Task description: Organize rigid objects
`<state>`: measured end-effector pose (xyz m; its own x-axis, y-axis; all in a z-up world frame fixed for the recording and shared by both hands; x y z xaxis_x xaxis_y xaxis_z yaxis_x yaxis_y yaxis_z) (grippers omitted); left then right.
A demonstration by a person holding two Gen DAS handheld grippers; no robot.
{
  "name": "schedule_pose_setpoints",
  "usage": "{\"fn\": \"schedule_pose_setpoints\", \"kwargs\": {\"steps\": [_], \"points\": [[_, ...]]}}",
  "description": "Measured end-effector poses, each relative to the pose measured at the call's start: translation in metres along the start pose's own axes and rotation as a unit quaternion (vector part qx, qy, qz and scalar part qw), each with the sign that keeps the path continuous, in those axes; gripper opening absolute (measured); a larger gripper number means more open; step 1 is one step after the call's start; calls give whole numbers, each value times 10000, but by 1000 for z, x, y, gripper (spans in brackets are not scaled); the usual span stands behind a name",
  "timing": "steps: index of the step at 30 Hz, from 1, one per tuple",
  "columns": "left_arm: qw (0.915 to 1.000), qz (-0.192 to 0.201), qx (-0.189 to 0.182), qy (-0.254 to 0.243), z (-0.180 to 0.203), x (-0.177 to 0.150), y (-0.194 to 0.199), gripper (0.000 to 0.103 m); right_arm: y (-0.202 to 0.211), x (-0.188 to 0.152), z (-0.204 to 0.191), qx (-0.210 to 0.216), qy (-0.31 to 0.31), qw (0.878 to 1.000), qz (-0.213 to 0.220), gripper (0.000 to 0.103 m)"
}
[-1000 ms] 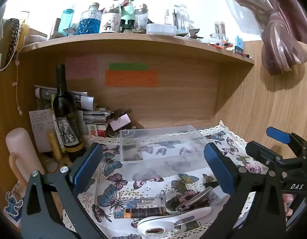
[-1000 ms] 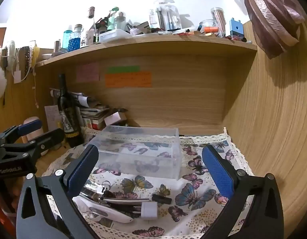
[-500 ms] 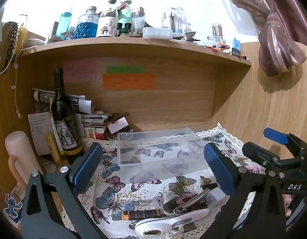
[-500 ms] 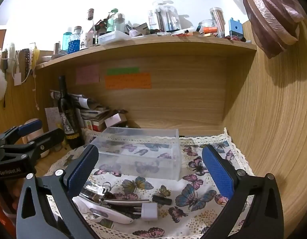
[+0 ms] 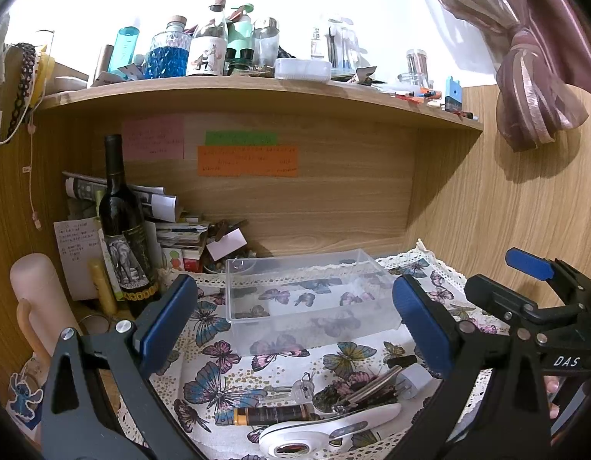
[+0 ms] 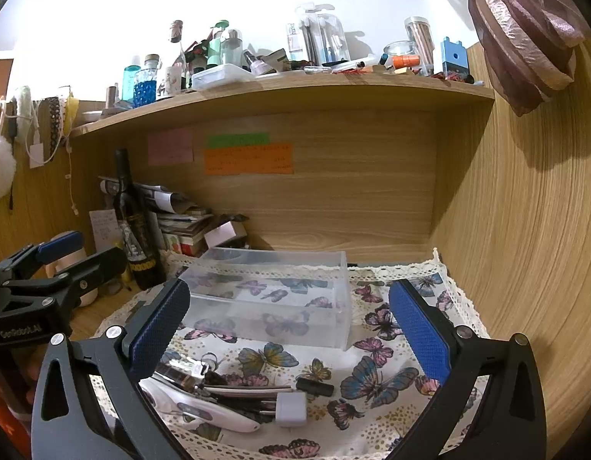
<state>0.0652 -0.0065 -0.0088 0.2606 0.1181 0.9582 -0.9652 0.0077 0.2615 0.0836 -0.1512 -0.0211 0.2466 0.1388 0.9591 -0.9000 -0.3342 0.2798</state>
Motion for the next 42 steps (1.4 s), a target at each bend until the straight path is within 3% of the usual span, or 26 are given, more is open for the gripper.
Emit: {"fn": "schedule_pose_setpoints", "kwargs": {"steps": [42], "points": [[10000,2,-24,-4,5,2,0,103,2,2,-4,38,7,10000,31,103]]}}
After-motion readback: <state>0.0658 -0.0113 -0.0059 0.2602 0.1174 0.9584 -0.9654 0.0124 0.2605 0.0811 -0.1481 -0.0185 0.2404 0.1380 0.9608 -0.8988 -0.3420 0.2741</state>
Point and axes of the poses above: each gripper's, at about its wrist camera, not at the fingertips, and y roughly against the way its jaws point, z to its right, x to its top, the point moved 7 cm from there along -y, roughly the way its jaws point, and after that the axes turned 4 degrees about y, right-handed, at the moved point
